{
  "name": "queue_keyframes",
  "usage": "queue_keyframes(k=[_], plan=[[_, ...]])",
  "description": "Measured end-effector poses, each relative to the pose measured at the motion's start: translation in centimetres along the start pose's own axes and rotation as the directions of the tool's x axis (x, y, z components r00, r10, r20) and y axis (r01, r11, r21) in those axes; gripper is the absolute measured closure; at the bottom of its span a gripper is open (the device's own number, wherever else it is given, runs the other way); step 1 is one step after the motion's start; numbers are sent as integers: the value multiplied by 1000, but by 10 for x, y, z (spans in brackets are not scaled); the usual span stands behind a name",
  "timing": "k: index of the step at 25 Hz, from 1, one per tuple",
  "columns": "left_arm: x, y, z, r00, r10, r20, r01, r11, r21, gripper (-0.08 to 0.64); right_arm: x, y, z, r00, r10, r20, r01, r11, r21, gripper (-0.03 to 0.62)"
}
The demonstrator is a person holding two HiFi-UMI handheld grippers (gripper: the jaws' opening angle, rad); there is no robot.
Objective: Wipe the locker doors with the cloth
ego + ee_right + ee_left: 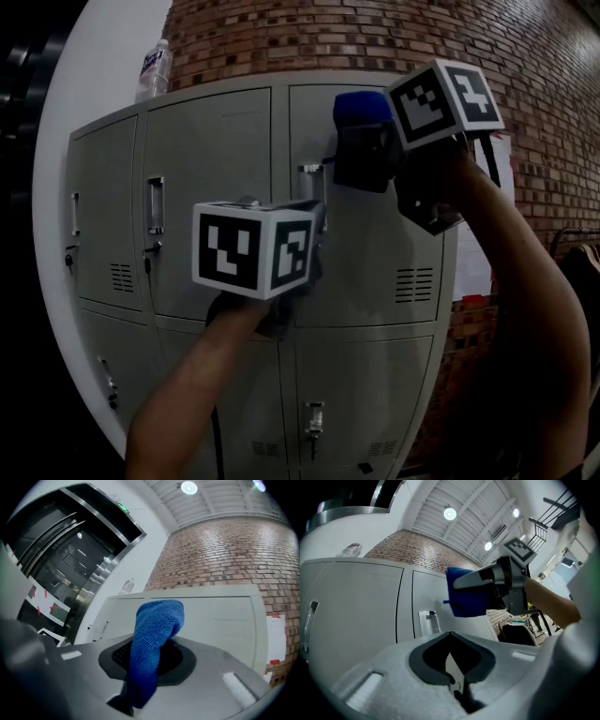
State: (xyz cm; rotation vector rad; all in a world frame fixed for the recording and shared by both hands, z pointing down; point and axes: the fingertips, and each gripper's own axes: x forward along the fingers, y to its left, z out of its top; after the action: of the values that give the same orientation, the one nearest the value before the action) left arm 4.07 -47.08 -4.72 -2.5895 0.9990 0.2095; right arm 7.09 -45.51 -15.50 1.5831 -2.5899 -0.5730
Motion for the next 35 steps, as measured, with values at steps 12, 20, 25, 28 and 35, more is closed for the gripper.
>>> queue_keyframes(k=[12,20,25,28,35], plan=[[-8,21,10,999,35,-21,-35,999,16,557,78,32,50,999,35,10,-35,998,47,506],[-2,24,7,1000,28,-11,-28,999,15,557,74,10,48,1000,0,6,-1,996,84,506],[6,22,9,1000,13,7,-13,1000,-11,557,57,-7,40,999,-38,-8,38,995,88,506],[9,16,13,1000,-2,20,3,1000,-19,557,51,-23,40,999,-44,-9,45,996,76,506],[17,1,17,999,-35,38,36,999,-22,557,17,-64,29,993,-115,-15,116,988,106,506]])
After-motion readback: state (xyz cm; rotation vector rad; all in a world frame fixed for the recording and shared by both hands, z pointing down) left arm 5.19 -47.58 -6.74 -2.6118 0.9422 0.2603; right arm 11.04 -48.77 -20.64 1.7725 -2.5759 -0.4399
